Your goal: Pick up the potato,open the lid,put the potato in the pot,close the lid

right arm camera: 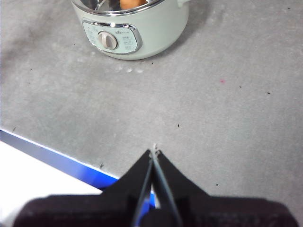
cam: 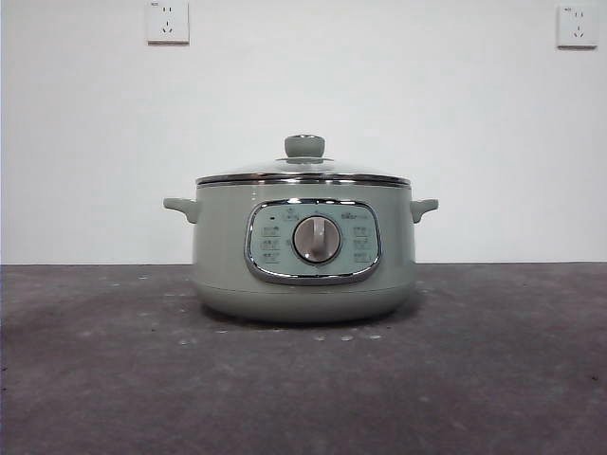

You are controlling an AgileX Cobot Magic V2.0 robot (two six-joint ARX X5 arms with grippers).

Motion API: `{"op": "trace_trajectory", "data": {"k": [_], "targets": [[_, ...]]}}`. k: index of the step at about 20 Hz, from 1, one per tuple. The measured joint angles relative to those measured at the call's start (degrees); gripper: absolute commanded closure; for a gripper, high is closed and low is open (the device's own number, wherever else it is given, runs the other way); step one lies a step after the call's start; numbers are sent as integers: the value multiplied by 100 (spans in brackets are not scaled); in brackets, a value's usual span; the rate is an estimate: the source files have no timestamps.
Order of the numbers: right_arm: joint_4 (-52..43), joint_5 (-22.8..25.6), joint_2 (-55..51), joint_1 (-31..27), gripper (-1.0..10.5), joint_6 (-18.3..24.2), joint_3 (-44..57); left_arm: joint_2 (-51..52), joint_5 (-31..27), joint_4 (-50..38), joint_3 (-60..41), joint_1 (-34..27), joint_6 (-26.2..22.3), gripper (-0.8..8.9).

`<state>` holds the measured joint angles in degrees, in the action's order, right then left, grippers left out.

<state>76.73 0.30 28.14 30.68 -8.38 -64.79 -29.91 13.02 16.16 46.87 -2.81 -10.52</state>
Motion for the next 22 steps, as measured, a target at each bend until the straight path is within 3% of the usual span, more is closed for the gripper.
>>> {"op": "trace_trajectory", "data": {"k": [4,8,15,22], "targets": [[0,0,0,0,946,0,0,1130,-238,-848,-2258,-52,4,816],[0,0,0,0,946,0,0,1871,-376,-881,-3449,-52,11,816],[0,0,0,0,946,0,0,2872,-540,-898,-4524,-52,225,816],[0,0,0,2,946,0,0,2940,-520,-680,-4583,-52,564,816]]}}
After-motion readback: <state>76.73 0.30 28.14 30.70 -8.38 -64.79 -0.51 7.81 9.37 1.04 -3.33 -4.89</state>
